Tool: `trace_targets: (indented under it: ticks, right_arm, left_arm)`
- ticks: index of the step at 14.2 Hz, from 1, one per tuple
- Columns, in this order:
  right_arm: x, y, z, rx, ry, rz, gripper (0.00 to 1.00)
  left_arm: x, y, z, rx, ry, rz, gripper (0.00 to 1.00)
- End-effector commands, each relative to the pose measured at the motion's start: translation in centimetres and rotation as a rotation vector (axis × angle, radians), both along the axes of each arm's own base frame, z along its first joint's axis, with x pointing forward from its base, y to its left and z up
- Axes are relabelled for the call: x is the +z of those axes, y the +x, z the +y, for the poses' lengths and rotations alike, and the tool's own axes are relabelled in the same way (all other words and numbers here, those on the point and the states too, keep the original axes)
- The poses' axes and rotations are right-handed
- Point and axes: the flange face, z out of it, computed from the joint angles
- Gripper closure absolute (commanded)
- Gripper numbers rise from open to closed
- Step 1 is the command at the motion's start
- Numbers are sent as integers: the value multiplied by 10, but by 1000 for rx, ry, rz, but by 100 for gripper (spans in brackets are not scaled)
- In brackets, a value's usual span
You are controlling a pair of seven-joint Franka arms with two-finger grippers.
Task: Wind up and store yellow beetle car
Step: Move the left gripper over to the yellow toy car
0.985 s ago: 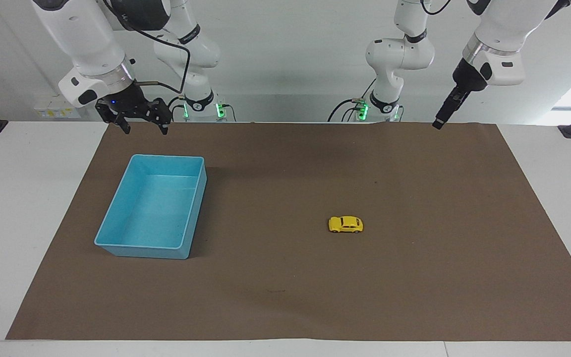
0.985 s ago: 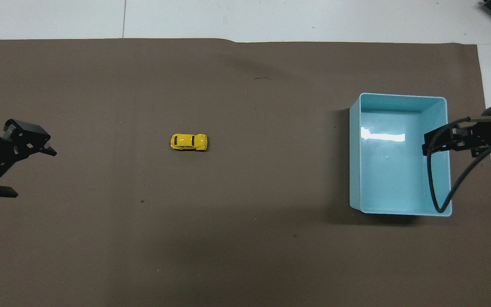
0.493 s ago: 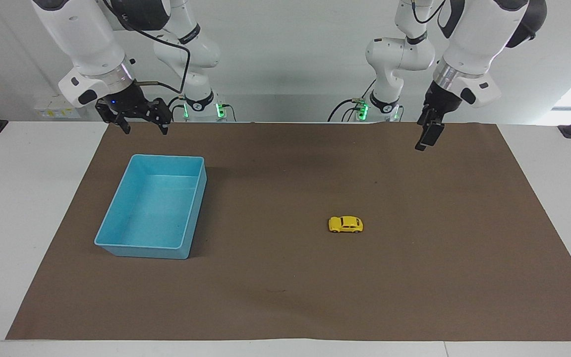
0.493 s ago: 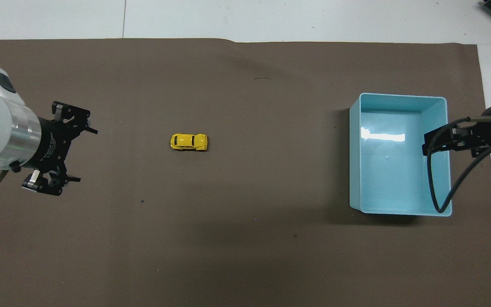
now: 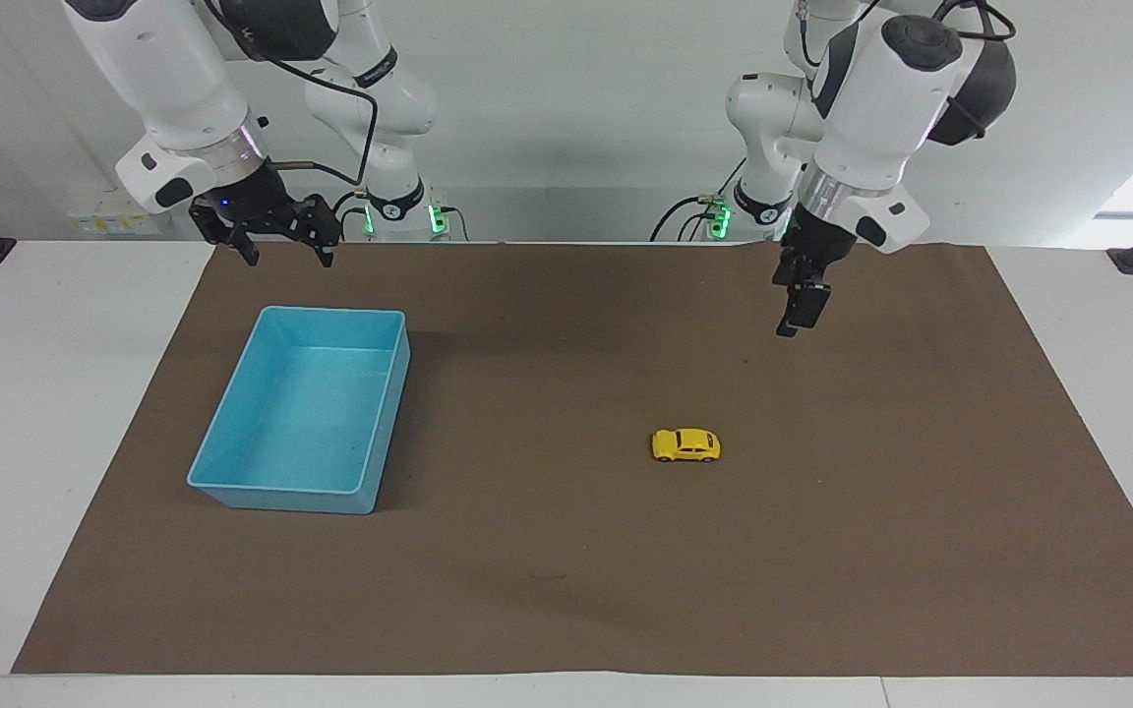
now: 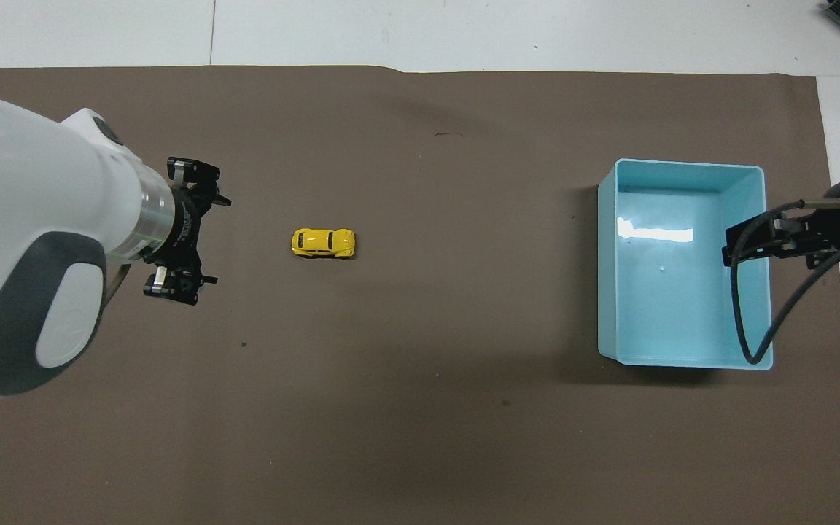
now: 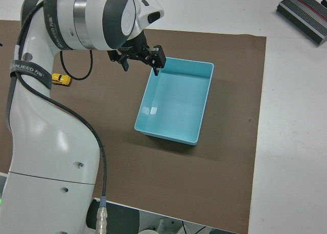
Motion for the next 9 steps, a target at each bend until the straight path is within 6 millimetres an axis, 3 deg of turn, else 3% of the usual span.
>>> trace_targets:
  ticks: [1, 3, 9]
  right_arm:
    - [4, -4, 0, 19, 16, -1, 0]
    - [4, -4, 0, 19, 16, -1, 0]
    - [4, -4, -1, 18, 16, -1, 0]
  left_arm:
    - [-44, 22, -17, 82, -5, 8, 0]
    - [-91, 29, -46, 65, 22, 46, 0]
    - [-148, 39, -74, 40, 22, 34, 0]
